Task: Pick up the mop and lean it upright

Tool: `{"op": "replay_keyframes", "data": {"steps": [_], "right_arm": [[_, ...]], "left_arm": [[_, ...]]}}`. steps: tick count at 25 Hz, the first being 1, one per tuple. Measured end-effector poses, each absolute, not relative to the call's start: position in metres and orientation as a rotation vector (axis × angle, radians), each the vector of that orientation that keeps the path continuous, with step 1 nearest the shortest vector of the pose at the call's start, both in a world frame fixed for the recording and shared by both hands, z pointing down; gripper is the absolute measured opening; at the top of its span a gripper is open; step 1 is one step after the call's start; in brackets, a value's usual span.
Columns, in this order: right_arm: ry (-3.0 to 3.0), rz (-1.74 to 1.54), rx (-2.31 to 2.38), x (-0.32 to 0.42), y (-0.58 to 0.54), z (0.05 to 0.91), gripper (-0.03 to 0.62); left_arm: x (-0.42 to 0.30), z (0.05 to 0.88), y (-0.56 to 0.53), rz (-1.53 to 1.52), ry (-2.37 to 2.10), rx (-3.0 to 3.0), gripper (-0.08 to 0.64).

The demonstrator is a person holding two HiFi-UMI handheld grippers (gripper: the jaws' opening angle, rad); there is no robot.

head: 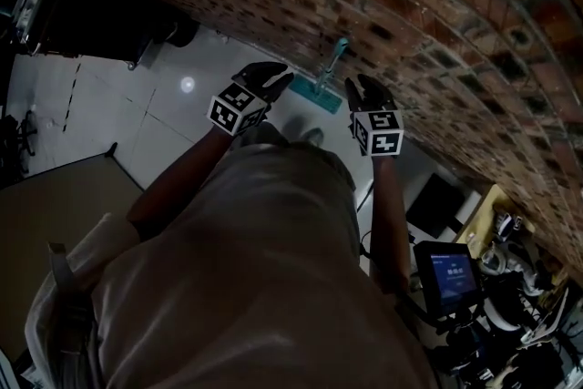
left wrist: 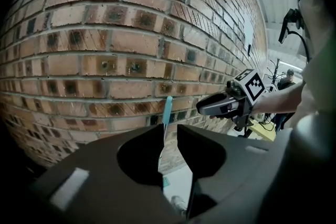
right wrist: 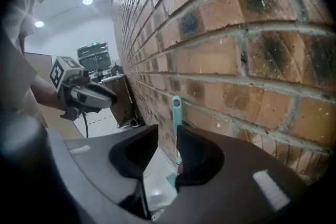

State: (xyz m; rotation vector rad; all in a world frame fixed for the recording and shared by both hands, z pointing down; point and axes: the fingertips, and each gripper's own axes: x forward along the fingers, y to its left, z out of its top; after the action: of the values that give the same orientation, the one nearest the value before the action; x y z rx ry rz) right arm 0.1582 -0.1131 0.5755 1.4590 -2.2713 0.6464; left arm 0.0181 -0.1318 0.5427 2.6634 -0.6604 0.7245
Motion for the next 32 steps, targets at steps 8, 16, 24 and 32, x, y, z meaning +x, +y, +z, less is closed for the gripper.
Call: {"op": "replay_keyframes", "data": {"steps": [8,16,24,32], "right_arm": [[-2.191,0.675,1.418,0.151,-0.143,0.629,0.118],[-2.141,0.664,1.449,0.136,-0.165,0.672,0.12],[-2.019,0.676,1.475,0.128,-0.186,0.72,0.135],[-1.94,0.744,1.478,0.125,-0.188,0.765,0.135]], "left_arm": [[0.026,0.539,-0.152,0.729,-0.617,2.712,0.103],[0.026,0.536,-0.172,0.766,-0.504,2.761,0.103],[0.016,0.536,-0.188,0.79,-0.475,2.768,0.103],[-0.001,0.535,-0.191,0.809,-0.489,2.758,0.103]]}}
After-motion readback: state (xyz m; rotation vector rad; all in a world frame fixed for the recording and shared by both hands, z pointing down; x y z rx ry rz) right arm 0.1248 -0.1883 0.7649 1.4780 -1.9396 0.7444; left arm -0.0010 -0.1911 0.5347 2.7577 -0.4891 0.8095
